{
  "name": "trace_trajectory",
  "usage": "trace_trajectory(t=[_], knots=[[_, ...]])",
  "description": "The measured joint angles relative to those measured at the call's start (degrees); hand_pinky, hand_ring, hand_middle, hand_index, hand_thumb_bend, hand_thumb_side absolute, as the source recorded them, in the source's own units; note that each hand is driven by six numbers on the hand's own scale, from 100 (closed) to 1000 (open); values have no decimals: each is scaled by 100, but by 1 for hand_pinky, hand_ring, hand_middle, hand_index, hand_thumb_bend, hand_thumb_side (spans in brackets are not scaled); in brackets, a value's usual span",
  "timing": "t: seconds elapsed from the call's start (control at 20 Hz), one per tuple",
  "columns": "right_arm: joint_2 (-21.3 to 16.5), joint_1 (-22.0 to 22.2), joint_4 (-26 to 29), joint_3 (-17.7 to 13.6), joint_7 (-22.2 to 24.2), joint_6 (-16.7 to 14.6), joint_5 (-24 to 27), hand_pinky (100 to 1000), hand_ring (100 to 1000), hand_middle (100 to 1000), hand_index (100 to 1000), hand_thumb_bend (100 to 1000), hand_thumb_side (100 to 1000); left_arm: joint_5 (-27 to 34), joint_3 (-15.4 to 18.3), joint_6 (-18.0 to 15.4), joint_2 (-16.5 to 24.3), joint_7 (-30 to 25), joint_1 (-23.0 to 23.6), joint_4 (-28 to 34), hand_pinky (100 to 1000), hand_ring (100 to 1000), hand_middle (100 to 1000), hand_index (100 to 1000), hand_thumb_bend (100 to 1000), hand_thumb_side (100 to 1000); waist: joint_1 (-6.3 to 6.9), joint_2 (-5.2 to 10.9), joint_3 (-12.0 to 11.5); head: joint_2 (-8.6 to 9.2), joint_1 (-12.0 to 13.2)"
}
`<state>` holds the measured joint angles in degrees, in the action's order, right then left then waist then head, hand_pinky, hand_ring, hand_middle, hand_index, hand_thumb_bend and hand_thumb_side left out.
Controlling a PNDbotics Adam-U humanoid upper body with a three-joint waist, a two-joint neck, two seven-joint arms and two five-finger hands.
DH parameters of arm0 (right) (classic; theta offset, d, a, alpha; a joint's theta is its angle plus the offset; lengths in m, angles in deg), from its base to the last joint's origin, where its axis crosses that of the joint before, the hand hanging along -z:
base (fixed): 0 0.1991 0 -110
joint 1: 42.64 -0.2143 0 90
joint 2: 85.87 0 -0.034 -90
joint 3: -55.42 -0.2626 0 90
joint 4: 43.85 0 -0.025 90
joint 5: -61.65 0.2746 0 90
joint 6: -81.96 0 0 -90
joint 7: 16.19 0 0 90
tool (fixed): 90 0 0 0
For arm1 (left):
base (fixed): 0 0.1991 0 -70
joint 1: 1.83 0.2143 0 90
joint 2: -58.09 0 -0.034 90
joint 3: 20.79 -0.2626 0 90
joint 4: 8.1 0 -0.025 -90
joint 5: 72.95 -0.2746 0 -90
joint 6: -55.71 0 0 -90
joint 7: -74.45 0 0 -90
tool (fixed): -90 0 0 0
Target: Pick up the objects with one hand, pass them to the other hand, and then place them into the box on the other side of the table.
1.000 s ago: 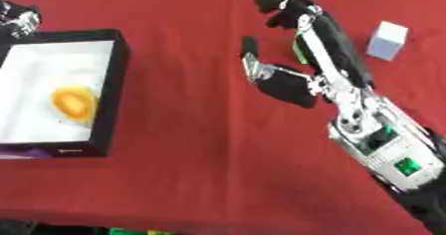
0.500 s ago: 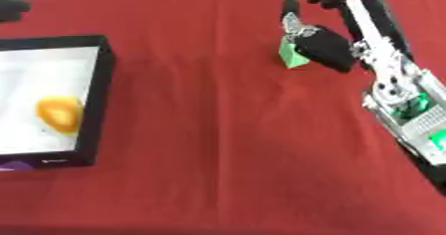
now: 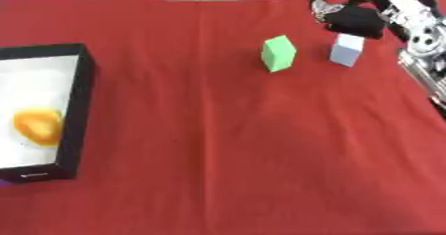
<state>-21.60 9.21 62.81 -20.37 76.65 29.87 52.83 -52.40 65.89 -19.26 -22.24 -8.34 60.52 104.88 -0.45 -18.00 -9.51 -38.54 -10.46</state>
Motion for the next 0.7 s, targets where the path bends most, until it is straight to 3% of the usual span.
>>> trace_trajectory(t=[0.25, 0.45, 0.7], knots=[[-212, -284, -742, -76, 1038, -161, -441, 877, 881, 882, 910, 100, 376, 66, -1, -94, -115, -10, 0, 48, 877, 774, 753, 812, 100, 826, -5, 0, -8, 46, -145], [-301, -571, -1419, -115, 1911, -454, -922, 894, 896, 891, 912, 100, 289, 84, -3, -101, -139, -21, 0, 58, 877, 774, 752, 809, 100, 839, -7, -4, -31, 49, -198], [-314, -817, -2183, -192, 2819, -825, -1450, 907, 906, 890, 916, 105, 244, 87, -5, -44, -139, -53, 2, 59, 877, 774, 750, 807, 100, 842, -18, -13, -36, 52, -232]])
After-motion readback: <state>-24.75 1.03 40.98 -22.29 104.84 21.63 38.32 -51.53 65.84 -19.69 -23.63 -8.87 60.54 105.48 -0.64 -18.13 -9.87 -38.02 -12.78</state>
